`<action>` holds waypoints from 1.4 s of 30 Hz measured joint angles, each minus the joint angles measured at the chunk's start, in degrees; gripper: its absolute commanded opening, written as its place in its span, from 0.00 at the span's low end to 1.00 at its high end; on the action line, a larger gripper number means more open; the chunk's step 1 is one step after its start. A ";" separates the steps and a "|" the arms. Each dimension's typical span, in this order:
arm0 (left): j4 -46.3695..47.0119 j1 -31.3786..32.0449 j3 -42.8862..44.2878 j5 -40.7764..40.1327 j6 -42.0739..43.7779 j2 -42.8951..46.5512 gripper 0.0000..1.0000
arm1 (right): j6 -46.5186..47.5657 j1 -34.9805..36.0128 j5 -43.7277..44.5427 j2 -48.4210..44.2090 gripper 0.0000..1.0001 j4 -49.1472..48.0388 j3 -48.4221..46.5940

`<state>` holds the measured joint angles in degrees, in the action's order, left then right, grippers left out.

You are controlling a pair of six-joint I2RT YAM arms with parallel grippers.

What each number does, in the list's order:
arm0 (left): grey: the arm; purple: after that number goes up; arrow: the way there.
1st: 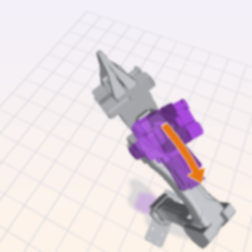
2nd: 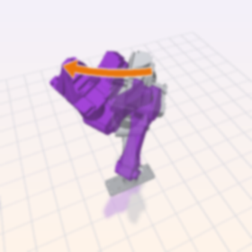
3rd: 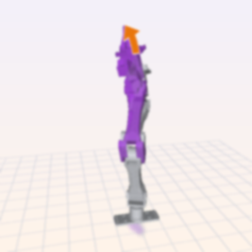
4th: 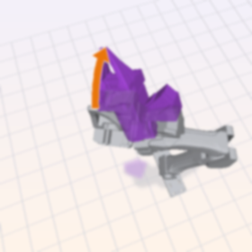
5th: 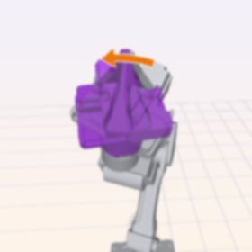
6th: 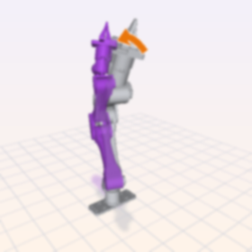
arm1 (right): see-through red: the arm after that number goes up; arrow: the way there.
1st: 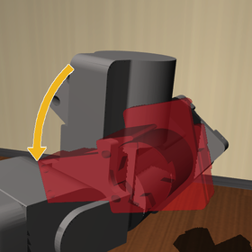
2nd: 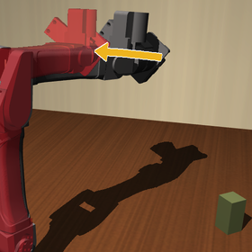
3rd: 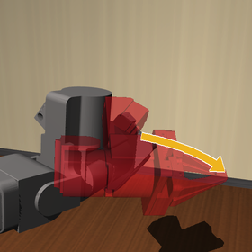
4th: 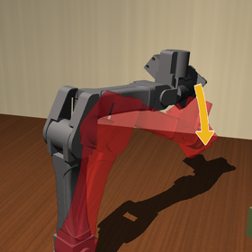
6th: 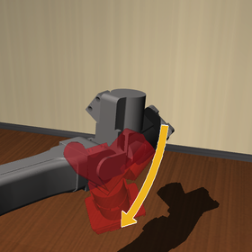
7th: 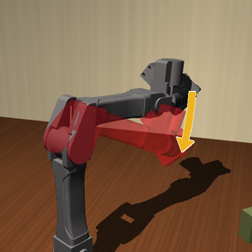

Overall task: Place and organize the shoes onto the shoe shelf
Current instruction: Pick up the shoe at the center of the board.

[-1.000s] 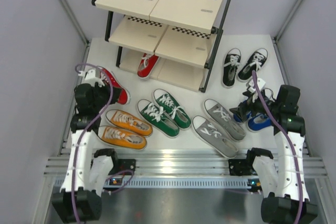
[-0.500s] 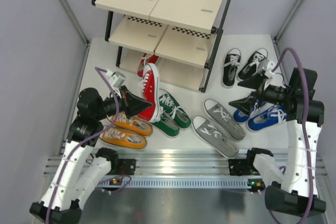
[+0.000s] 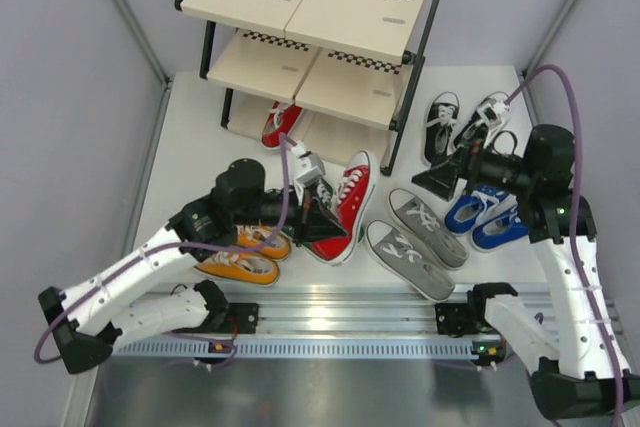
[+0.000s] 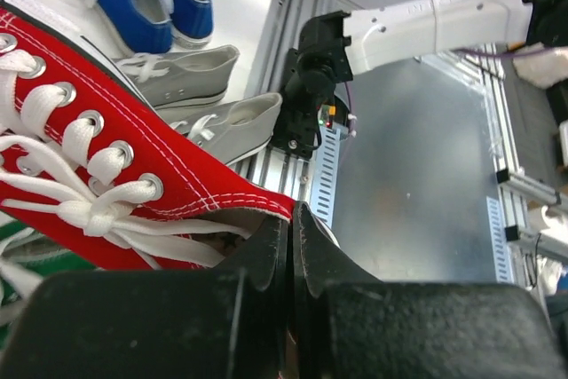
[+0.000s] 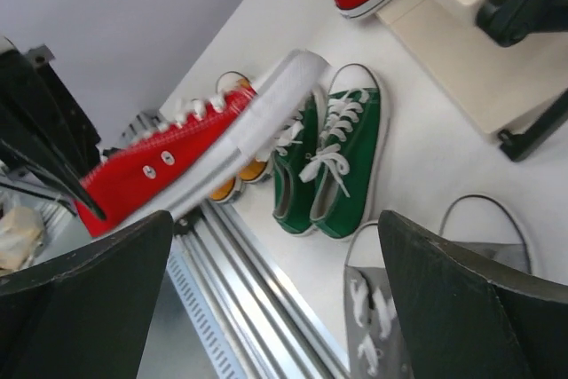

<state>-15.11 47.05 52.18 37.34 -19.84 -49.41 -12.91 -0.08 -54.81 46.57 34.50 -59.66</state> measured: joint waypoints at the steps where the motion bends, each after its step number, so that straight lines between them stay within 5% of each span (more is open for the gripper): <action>1: -0.02 2.97 1.22 -1.70 0.94 -2.03 0.00 | -2.34 3.06 2.84 -0.04 0.99 -0.70 0.20; 10: 0.96 19.04 12.72 -10.03 7.26 -18.69 0.00 | -14.40 8.31 17.29 0.90 0.99 -3.65 7.74; 17: 2.23 20.74 13.94 -11.89 8.50 -23.69 0.00 | -19.37 7.78 16.26 0.92 0.79 -7.15 10.80; 25: 2.71 21.22 13.73 -16.22 9.66 -23.71 0.00 | -21.64 5.14 13.03 0.66 0.84 -9.90 11.45; 34: 3.08 21.24 12.39 -20.68 11.06 -23.56 0.00 | -21.88 3.61 10.82 0.26 0.74 -11.50 12.37; 40: 3.26 21.27 11.39 -23.32 12.24 -23.63 0.00 | -21.24 1.97 10.05 -0.04 0.54 -12.59 12.76; 42: 3.26 21.24 11.28 -23.56 12.50 -24.02 0.00 | -21.05 1.33 9.97 -0.44 0.37 -13.00 13.31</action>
<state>-11.86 68.29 63.46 13.78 -7.33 -73.43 -33.95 1.26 -44.84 46.13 21.50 -46.35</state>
